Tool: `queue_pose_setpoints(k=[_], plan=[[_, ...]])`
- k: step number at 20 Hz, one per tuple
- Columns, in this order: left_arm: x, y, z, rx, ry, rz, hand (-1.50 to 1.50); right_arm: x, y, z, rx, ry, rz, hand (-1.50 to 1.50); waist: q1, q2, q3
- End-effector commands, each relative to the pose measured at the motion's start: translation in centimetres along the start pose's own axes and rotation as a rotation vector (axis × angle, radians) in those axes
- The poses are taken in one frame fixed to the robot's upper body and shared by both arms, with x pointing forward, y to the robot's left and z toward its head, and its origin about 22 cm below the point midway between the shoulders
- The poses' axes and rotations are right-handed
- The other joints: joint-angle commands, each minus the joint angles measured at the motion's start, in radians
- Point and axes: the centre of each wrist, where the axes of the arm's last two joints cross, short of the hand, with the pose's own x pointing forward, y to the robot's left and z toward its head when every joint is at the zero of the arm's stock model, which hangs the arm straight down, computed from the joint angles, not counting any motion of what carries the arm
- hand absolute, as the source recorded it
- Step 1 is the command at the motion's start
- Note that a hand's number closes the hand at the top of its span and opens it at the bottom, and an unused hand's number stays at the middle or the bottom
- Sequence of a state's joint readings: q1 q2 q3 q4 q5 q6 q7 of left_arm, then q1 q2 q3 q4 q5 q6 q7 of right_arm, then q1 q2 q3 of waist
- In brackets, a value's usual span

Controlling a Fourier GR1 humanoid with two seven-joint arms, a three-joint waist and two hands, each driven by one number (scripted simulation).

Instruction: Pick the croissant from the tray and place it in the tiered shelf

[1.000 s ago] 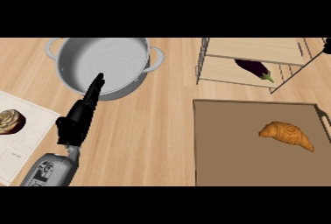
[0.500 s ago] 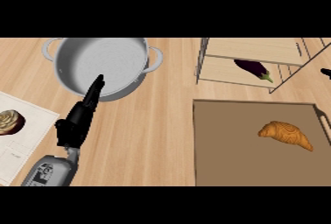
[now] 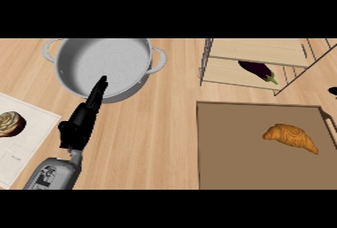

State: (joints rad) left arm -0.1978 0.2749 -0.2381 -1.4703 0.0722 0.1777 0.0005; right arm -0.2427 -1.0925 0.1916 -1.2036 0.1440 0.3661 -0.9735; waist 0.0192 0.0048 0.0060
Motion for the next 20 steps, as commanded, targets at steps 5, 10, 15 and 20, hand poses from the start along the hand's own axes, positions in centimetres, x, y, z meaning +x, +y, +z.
queue_pose_setpoints(k=[5,10,15,20], plan=[[-0.9,-0.8,0.5,-0.025,0.045,0.008,0.0,-1.3,0.5,-0.4,0.072,-0.17,-0.133,-1.5,0.013,0.003,-0.004],[-0.3,-0.7,-0.8,-0.02,0.038,0.003,0.0,-2.1,3.6,-0.6,0.099,-0.161,-0.12,-1.5,-0.003,0.001,-0.005],[-0.7,0.9,0.3,-0.016,0.04,0.001,0.0,-2.3,3.1,-1.0,0.097,-0.147,-0.126,-1.5,-0.001,-0.001,-0.005],[-1.0,-0.1,0.3,-0.017,0.041,0.017,0.0,-3.4,5.5,-0.8,0.123,-0.138,-0.098,-1.5,0.003,0.002,-0.004]])
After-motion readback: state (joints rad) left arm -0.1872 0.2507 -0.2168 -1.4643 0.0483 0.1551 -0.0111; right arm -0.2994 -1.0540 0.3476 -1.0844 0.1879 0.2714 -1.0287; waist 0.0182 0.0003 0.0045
